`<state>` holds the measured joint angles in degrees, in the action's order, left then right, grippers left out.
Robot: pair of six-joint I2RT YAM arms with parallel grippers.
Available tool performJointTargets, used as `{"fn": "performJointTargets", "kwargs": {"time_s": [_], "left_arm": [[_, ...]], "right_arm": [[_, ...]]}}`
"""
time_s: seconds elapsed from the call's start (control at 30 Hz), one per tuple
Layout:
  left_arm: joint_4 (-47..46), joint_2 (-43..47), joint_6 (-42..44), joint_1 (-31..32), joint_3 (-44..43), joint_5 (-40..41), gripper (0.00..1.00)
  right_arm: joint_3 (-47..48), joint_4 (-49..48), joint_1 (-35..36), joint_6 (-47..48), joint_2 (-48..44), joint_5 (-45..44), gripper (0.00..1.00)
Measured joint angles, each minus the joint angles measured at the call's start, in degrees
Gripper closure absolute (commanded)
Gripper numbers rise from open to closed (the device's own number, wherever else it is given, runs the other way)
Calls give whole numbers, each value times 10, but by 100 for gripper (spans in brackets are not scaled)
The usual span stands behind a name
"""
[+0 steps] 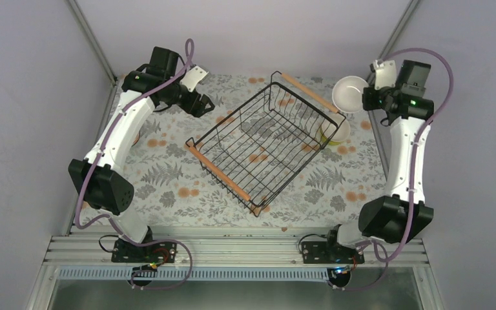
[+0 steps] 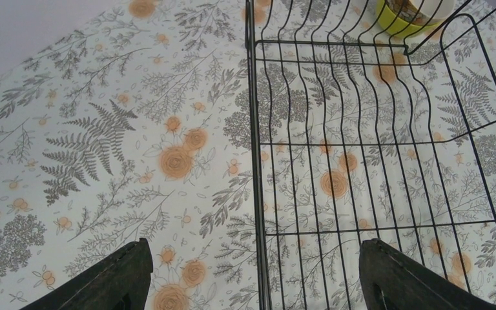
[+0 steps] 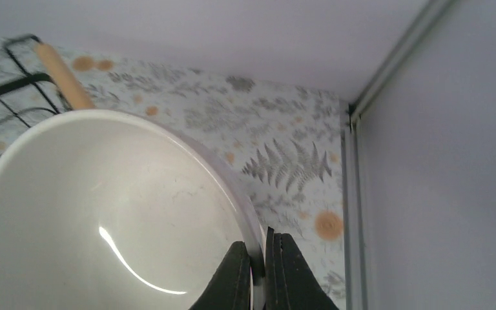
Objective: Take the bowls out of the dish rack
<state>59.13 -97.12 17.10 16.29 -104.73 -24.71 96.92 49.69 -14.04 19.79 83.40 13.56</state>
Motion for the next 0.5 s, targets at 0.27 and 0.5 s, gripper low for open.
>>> {"fn": "performJointTargets", "kwargs": {"time_s": [0.27,0.5], "left_arm": [[-4,0,0,0,0,-6,20],[-10,1,0,0,12,-9,20]], "right_arm": [[-114,-40,-103,1,0,37,96],[-150,-83,-158,1,19,82,96]]}}
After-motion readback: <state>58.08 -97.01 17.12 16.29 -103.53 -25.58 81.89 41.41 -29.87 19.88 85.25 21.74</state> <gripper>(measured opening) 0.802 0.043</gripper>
